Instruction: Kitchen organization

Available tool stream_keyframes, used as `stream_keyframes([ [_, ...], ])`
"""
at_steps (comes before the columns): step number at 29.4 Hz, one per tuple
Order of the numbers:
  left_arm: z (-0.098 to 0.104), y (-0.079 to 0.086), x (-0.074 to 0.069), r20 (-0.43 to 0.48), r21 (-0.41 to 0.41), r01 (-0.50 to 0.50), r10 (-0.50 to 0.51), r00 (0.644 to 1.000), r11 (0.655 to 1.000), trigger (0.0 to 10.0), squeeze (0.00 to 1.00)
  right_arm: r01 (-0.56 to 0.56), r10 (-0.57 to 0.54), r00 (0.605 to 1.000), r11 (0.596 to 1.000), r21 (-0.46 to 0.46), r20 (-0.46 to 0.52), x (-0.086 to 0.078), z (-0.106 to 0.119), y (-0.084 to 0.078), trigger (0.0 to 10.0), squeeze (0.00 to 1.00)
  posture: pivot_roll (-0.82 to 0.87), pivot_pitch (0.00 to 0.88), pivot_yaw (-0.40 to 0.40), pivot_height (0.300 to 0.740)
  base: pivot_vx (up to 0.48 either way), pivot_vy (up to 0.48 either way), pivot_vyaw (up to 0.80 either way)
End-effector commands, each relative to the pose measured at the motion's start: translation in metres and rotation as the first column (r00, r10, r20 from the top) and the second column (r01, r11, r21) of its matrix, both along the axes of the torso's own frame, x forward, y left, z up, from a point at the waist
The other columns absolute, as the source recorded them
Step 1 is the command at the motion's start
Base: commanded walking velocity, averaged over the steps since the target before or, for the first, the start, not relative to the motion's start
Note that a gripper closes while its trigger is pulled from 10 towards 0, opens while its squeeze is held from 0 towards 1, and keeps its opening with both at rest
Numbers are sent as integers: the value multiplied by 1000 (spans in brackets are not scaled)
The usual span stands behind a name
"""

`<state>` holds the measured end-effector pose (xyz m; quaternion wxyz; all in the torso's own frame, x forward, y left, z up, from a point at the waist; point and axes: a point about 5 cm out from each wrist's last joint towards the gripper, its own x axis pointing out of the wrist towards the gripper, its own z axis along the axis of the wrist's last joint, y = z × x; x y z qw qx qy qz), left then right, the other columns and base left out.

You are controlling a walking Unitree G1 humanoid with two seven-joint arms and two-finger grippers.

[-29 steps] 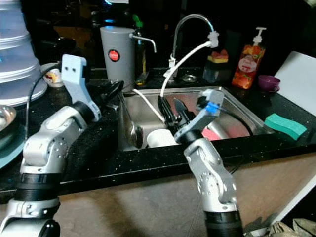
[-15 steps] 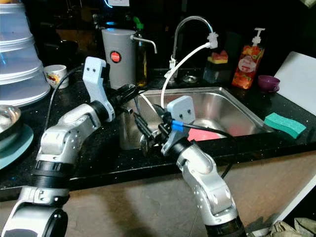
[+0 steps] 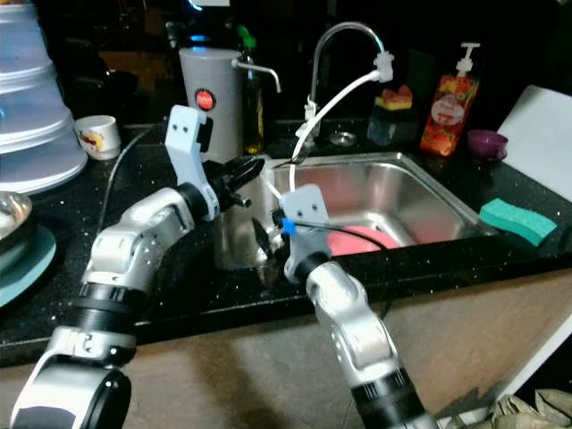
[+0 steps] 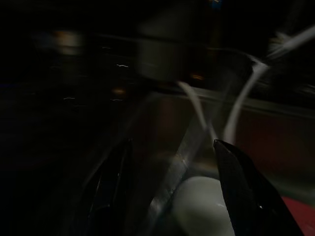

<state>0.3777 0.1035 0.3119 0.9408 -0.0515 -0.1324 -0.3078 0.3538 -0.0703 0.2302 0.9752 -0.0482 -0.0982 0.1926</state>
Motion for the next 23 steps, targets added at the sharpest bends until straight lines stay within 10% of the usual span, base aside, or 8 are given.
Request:
stream_keyframes([
  [1, 8, -3, 0, 31, 3, 7, -7, 999, 1000, 10000, 0, 29, -29, 1000, 1000, 6, -4, 2, -4, -3, 10000, 0, 111, 74, -22, 740, 0, 0, 0],
  [3, 8, -3, 0, 33, 4, 8, -9, 999, 1000, 10000, 0, 55, -55, 998, 998, 15, -2, 7, -3, -4, 10000, 0, 111, 74, -22, 740, 0, 0, 0],
  [4, 8, -3, 2, 36, 10, -1, 0, 999, 1000, 10000, 0, 83, -83, 997, 996, 30, -1, 11, -2, -5, 0, 0, 124, 72, -27, 740, 0, 0, 0],
  [18, -16, 20, 32, -79, 137, -289, 301, 950, 947, 10000, 0, 218, -218, 976, 976, -14, 10, 45, 6, -24, 0, 0, 130, 81, -24, 740, 0, 0, 0],
  [19, -19, 22, 33, -91, 144, -285, 299, 950, 948, 10000, 0, 234, -233, 972, 972, -15, 24, 47, 9, -27, 10000, 0, 131, 83, -25, 740, 0, 0, 0],
  [23, -24, 24, 36, -186, 145, -171, 196, 963, 975, 10000, 0, 217, -207, 969, 974, -66, 134, 49, 22, -33, 10000, 0, 135, 89, -21, 740, 0, 0, 0],
])
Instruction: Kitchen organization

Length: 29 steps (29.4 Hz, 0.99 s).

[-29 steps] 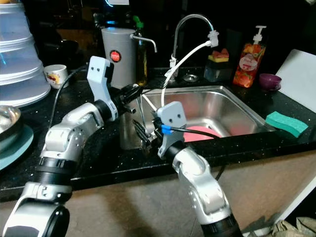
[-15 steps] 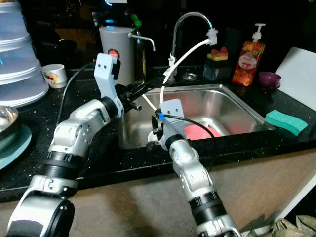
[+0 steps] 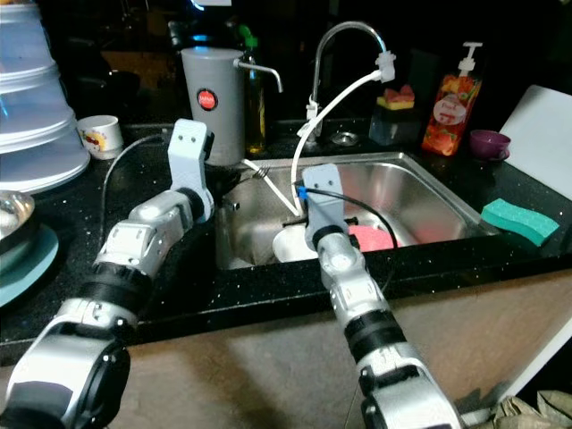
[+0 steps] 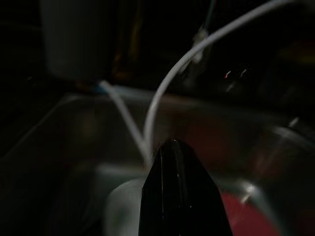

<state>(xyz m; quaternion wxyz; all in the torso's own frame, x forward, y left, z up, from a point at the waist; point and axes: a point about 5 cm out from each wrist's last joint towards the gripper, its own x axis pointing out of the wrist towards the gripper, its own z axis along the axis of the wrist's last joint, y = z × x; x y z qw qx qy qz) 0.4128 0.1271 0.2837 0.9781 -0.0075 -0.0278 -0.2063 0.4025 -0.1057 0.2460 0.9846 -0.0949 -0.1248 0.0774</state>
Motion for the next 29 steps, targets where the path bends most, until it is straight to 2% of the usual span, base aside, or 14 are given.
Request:
stream_keyframes([
  [1, 6, 1, 2, -17, -6, 44, -44, 999, 999, 10000, 0, -46, 51, 997, 996, -72, 64, -1, 8, 3, 10000, 0, 134, 92, -18, 740, 0, 0, 0],
  [2, 13, 1, 2, -14, -25, 75, -76, 997, 997, 10000, 0, -93, 104, 991, 987, -134, 79, -3, 8, 6, 10000, 0, 133, 94, -15, 740, 0, 0, 0],
  [5, 18, 1, 3, -11, -39, 97, -97, 995, 995, 10000, 0, -125, 142, 986, 976, -179, 88, -4, 7, 9, 10000, 0, 133, 94, -15, 740, 0, 0, 0],
  [8, 37, -6, 0, 22, -23, 241, -241, 970, 970, 10000, 0, -218, 278, 952, 910, -352, 131, -14, 6, 20, 10000, 0, 121, 95, 3, 740, 0, 0, 0],
  [11, 45, -9, -3, 34, 25, 315, -316, 948, 949, 10000, 0, -253, 342, 928, 869, -425, 146, -19, 5, 25, 10000, 0, 118, 93, 12, 740, 0, 0, 0],
  [16, 49, -9, -4, 26, 51, 355, -357, 934, 933, 10000, 0, -232, 344, 924, 851, -471, 167, -20, 5, 26, 10000, 0, 117, 91, 18, 740, 0, 0, 0],
  [20, 46, -6, -4, -3, 141, 379, -382, 924, 915, 10000, 0, -115, 271, 923, 871, -478, 273, -17, 17, 20, 10000, 0, 118, 90, 20, 740, 0, 0, 0],
  [26, 52, -3, -5, 7, 143, 395, -400, 917, 908, 10000, 0, -26, 214, 908, 888, -460, 361, -16, 29, 13, 10000, 0, 125, 89, 20, 740, 0, 0, 0],
  [27, 53, -3, -5, 11, 143, 397, -403, 915, 907, 10000, 0, -33, 224, 906, 883, -468, 358, -17, 29, 13, 10000, 1000, 125, 88, 18, 740, 0, 0, 0],
  [29, 53, -3, -5, 11, 143, 397, -403, 915, 907, 10000, 0, -33, 224, 906, 883, -468, 358, -17, 29, 13, 10000, 1000, 125, 88, 18, 740, 0, 0, 0],
])
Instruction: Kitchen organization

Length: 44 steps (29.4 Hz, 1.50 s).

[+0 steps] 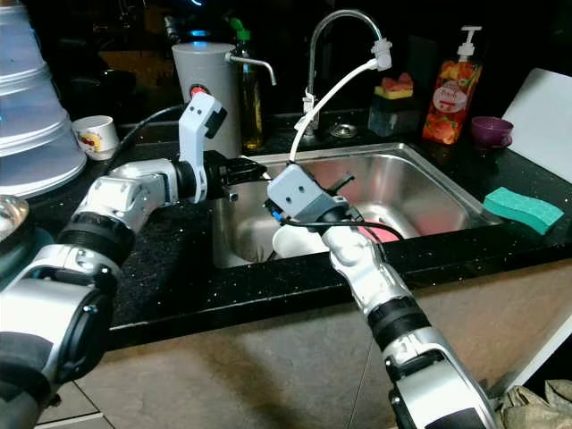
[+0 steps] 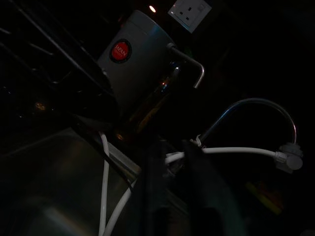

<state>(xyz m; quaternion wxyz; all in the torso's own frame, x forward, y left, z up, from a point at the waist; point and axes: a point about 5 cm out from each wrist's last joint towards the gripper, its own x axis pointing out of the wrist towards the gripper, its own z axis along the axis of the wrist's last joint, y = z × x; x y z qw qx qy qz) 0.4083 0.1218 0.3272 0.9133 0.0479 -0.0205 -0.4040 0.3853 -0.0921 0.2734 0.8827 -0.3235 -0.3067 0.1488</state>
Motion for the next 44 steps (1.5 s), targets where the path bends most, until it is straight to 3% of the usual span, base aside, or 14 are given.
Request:
stream_keyframes([
  [1, 10, 2, -1, 31, 10, 3, -4, 1000, 1000, 10000, 0, -7, 7, 1000, 1000, -14, 6, 0, 1, 0, 10000, 1000, 125, 88, 18, 740, 0, 0, 0],
  [12, 26, -3, -5, 88, 13, 50, -51, 995, 999, 10000, 0, -3, 2, 999, 999, -44, -39, 4, -10, 2, 10000, 1000, 121, 88, 11, 740, 0, 0, 0],
  [13, 27, -4, -6, 92, 17, 65, -66, 994, 998, 10000, 0, 0, -2, 999, 999, -47, -46, 5, -11, 2, 10000, 0, 122, 88, 10, 740, 0, 0, 0],
  [24, 21, -9, -11, 104, 83, 133, -141, 985, 988, 10000, 0, 88, -89, 996, 996, -30, -32, 11, -6, -7, 10000, 0, 125, 78, 1, 740, 0, 0, 0],
  [25, 18, -9, -11, 101, 97, 137, -147, 984, 986, 10000, 0, 85, -86, 996, 996, -24, -27, 11, -4, -7, 8078, 0, 125, 78, 1, 740, 0, 0, 0],
  [27, 16, -9, -11, 100, 105, 137, -148, 984, 985, 10000, 0, 84, -85, 996, 996, -19, -25, 11, -4, -7, 8078, 0, 125, 78, 1, 740, 0, 0, 0],
  [28, 14, -10, -11, 94, 106, 138, -148, 985, 985, 10000, 0, 82, -82, 996, 997, -16, -25, 11, -3, -7, 2549, 0, 127, 74, -1, 740, 0, 0, 0],
  [29, 12, -10, -12, 91, 105, 141, -150, 984, 984, 10000, 0, 77, -78, 997, 997, -12, -27, 11, -4, -6, 0, 0, 127, 74, -1, 740, 0, 0, 0],
  [41, 5, -12, -11, 74, 81, 128, -134, 988, 989, 10000, 0, -28, 29, 998, 999, 19, -50, 6, -9, 0, 0, 0, 119, 64, 3, 740, 0, 0, 0],
  [44, 9, -12, -11, 139, 52, 104, -110, 984, 993, 10000, 0, -40, 41, 997, 999, 25, -58, 5, -11, 1, 0, 0, 119, 65, 6, 740, 0, 0, 0],
])
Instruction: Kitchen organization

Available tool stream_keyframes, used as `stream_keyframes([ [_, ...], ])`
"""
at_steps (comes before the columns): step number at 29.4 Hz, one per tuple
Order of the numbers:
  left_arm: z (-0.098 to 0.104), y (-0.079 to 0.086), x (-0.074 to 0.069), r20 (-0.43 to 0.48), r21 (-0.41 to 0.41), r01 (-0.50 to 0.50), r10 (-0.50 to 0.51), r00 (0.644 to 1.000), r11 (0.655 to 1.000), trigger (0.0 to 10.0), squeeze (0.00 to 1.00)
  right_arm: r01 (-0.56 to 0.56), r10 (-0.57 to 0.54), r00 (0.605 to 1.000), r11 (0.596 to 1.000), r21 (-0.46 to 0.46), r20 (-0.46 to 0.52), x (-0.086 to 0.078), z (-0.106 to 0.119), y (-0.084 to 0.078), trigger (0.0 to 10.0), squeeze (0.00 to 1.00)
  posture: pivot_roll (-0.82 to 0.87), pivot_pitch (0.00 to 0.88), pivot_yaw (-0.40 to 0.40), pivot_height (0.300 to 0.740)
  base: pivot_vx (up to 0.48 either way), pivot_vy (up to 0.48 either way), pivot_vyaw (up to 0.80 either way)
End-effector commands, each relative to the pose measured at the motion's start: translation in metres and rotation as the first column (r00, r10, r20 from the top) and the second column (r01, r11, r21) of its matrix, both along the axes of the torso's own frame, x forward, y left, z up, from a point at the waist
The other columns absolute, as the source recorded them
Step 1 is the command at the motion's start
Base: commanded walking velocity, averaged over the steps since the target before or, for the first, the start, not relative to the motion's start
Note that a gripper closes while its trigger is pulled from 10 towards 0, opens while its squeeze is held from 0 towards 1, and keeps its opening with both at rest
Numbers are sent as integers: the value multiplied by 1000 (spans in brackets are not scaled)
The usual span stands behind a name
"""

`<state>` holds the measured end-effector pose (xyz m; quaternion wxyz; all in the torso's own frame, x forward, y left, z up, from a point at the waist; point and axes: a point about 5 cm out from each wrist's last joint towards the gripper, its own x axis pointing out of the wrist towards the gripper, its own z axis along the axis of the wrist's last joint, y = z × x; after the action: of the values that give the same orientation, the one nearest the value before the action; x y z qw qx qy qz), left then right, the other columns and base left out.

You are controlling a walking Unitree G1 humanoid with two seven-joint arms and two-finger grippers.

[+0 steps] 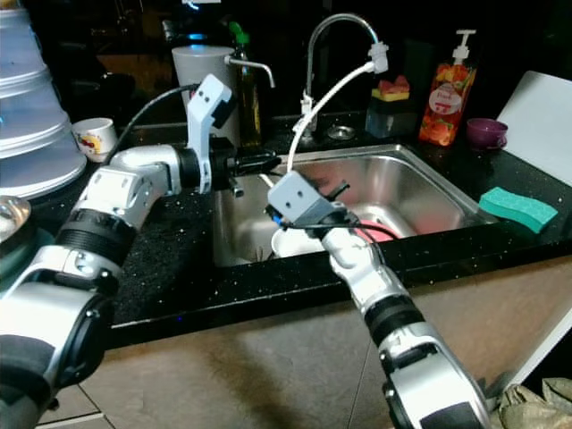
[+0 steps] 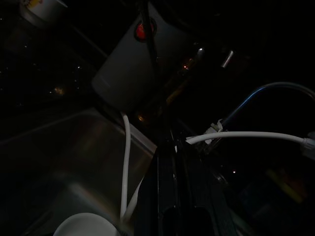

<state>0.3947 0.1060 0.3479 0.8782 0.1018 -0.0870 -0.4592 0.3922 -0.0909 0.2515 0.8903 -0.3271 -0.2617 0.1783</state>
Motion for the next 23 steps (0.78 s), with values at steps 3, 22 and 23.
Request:
stream_keyframes([
  [3, -5, 4, 1, -18, -95, -22, 21, 1000, 995, 10000, 1000, -25, 23, 999, 998, 63, 32, -2, 8, 1, 0, 0, 120, 67, 7, 740, 0, 0, 0],
  [22, 30, 143, -31, -86, -604, -423, 473, 877, 675, 10000, 0, 114, -14, 917, 967, 228, -398, 8, -52, -6, 10000, 1000, 202, 106, -25, 740, 0, 0, 0],
  [23, 30, 143, -31, -86, -604, -423, 473, 877, 675, 10000, 0, 114, -14, 917, 967, 228, -398, 8, -52, -6, 10000, 1000, 202, 106, -25, 740, 0, 0, 0],
])
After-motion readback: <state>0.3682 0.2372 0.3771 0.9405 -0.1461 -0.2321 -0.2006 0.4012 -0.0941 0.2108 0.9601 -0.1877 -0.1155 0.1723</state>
